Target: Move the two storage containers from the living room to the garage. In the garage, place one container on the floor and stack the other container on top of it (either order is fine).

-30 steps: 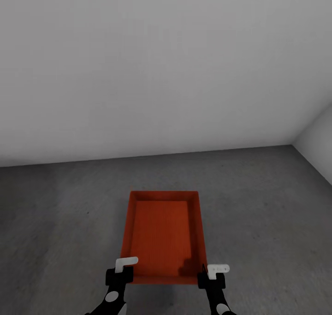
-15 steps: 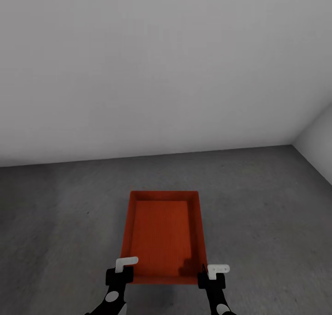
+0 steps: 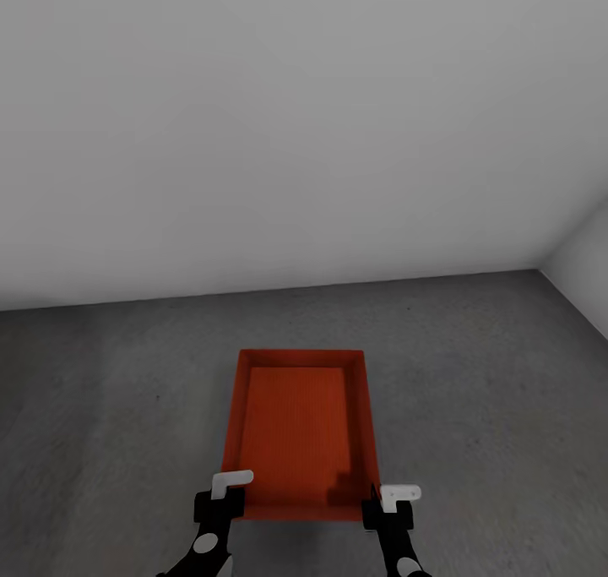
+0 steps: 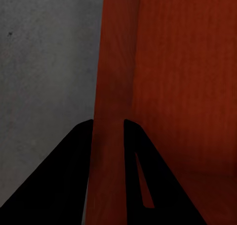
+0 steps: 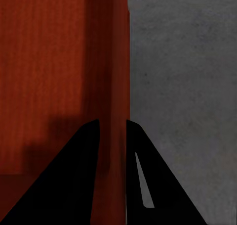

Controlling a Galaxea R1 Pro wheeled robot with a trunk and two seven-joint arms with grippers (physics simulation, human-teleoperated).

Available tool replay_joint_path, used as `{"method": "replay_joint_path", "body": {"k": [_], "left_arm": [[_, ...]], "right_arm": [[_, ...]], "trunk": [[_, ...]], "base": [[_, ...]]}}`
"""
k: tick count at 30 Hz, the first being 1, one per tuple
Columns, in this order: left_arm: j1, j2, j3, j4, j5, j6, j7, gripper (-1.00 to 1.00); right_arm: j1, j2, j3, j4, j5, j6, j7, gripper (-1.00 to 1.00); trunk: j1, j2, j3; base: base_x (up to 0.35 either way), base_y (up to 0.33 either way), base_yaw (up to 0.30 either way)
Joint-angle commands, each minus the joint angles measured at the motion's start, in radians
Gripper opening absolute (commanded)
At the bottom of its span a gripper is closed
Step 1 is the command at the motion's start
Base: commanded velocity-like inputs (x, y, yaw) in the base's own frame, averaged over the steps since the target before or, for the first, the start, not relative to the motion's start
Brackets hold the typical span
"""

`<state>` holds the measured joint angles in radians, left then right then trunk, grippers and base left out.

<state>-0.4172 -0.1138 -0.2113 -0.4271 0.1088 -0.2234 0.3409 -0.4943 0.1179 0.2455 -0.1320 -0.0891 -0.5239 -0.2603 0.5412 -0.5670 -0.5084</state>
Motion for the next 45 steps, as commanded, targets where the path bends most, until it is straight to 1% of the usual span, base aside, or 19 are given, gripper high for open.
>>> {"method": "replay_joint_path", "body": {"k": [1, 7, 23, 35, 45], "left_arm": [[0.000, 0.000, 0.003, 0.004, 0.028, -0.007, 0.012, -1.00], [0.000, 0.000, 0.003, 0.004, 0.028, -0.007, 0.012, -1.00], [0.000, 0.000, 0.003, 0.004, 0.028, -0.008, 0.012, -1.00], [0.000, 0.000, 0.003, 0.004, 0.028, -0.008, 0.012, -1.00], [0.000, 0.000, 0.003, 0.005, 0.028, -0.008, 0.012, -1.00]], "right_arm": [[-0.001, 0.000, -0.038, -0.027, -0.015, -0.039, 0.001, -1.00], [-0.001, 0.000, -0.038, -0.027, -0.014, -0.039, 0.001, -1.00], [-0.001, 0.000, -0.037, -0.027, -0.014, -0.040, 0.001, -1.00], [-0.001, 0.000, -0.037, -0.028, -0.014, -0.041, 0.001, -1.00], [-0.001, 0.000, -0.037, -0.028, -0.014, -0.040, 0.001, -1.00]], "trunk": [[0.001, -0.001, -0.001], [0.001, -0.001, -0.001], [0.001, -0.001, -0.001], [0.001, -0.001, -0.001], [0.001, -0.001, -0.001]], "base": [[0.308, 0.000, 0.000], [0.224, 0.000, 0.000], [0.015, 0.000, 0.000], [0.141, 0.000, 0.000], [0.024, 0.000, 0.000]]}}
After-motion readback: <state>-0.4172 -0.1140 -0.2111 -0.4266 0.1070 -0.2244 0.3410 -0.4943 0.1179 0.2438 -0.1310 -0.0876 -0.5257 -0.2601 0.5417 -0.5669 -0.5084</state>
